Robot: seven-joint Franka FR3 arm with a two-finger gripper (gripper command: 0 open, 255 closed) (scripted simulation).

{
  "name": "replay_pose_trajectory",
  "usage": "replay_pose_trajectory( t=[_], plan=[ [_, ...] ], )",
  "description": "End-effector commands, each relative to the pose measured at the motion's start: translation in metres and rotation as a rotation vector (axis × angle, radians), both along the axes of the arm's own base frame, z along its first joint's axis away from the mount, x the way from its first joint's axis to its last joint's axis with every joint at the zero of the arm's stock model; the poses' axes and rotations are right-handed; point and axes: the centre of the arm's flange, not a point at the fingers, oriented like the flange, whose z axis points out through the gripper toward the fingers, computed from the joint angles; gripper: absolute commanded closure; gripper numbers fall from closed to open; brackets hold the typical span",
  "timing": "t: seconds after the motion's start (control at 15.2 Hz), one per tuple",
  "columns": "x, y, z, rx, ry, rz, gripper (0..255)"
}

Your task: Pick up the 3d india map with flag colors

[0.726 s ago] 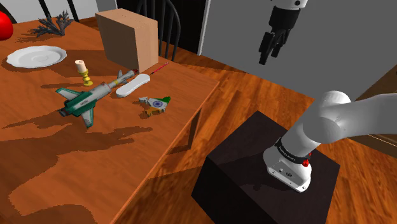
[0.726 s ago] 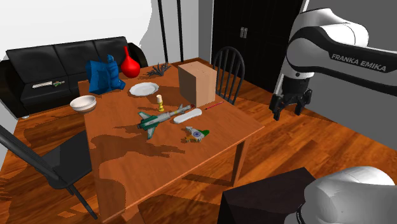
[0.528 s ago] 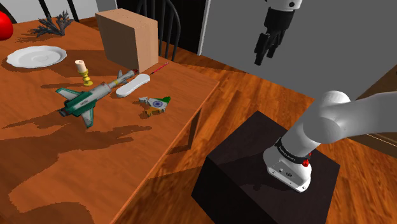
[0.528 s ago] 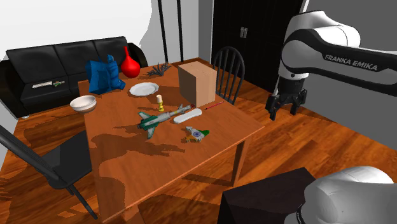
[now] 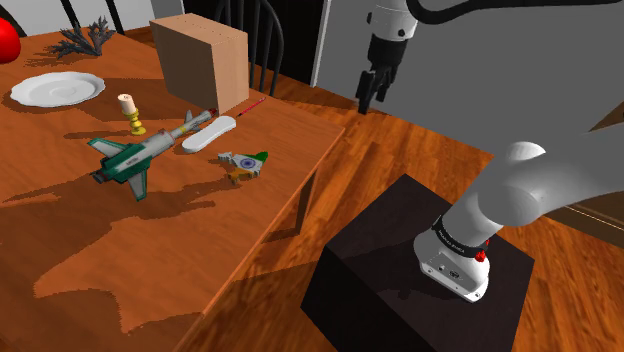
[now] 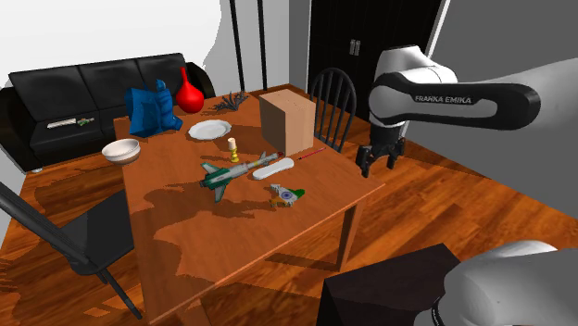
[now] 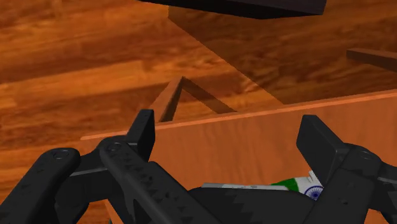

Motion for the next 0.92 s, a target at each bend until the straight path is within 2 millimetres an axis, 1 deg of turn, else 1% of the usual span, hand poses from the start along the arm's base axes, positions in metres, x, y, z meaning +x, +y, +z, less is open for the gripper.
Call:
replay_pose_trajectory(
  t=[0.0, 0.4, 0.86],
  plan=[
    [0.016, 0.011, -0.017, 0.005, -0.009, 0.028, 0],
    [0.068, 0.049, -0.058, 0.017, -0.031, 0.110, 0],
    [0.124, 0.098, -0.105, 0.030, -0.057, 0.206, 0]
  ],
)
